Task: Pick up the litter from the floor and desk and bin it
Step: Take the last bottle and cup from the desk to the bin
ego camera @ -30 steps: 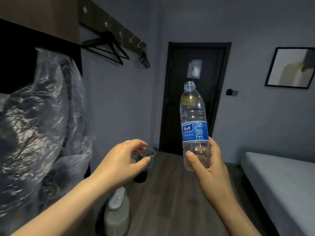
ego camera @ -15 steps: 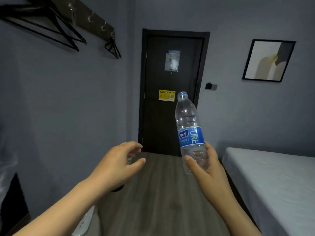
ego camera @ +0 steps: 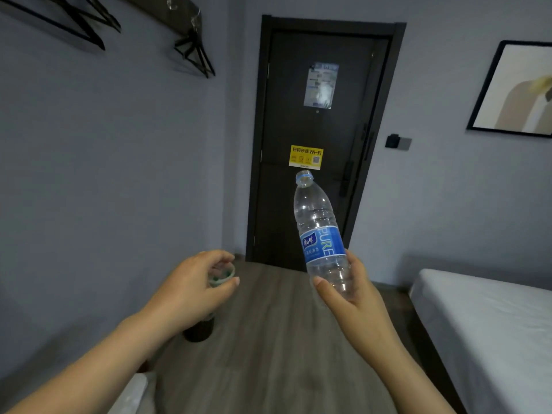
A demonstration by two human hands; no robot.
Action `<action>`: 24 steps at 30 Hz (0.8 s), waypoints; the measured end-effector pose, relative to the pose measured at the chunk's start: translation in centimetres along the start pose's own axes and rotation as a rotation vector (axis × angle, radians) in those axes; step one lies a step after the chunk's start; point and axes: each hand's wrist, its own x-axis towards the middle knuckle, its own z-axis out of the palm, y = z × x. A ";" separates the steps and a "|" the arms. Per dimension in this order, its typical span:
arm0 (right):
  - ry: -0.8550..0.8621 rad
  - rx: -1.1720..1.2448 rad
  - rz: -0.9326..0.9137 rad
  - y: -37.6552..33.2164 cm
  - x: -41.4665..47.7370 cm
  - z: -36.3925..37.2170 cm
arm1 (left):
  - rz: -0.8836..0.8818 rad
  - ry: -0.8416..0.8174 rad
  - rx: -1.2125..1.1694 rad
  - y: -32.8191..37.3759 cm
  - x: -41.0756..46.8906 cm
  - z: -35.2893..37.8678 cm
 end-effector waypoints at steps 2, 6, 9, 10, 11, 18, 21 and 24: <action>-0.016 -0.023 0.015 1.4 3.3 1.5 | -0.015 0.006 -0.001 -2.2 3.2 0.4; -0.039 -0.046 0.059 4.0 10.5 4.9 | -0.048 0.027 -0.008 -6.7 10.1 0.1; -0.053 -0.063 0.108 5.8 15.4 7.0 | -0.064 -0.011 -0.005 -10.0 14.9 0.2; -0.052 -0.073 0.120 6.5 17.0 7.7 | -0.066 -0.026 -0.006 -11.1 16.5 0.5; -0.051 -0.076 0.132 7.4 18.5 8.3 | -0.069 -0.034 -0.008 -12.1 18.1 0.9; -0.087 -0.141 0.181 13.5 28.8 10.9 | -0.132 -0.082 -0.025 -17.0 28.5 4.3; -0.113 -0.155 0.202 17.1 34.1 11.7 | -0.163 -0.062 -0.028 -19.3 33.4 6.0; -0.149 -0.169 0.224 21.0 39.9 12.8 | -0.209 -0.056 -0.009 -21.3 38.1 8.2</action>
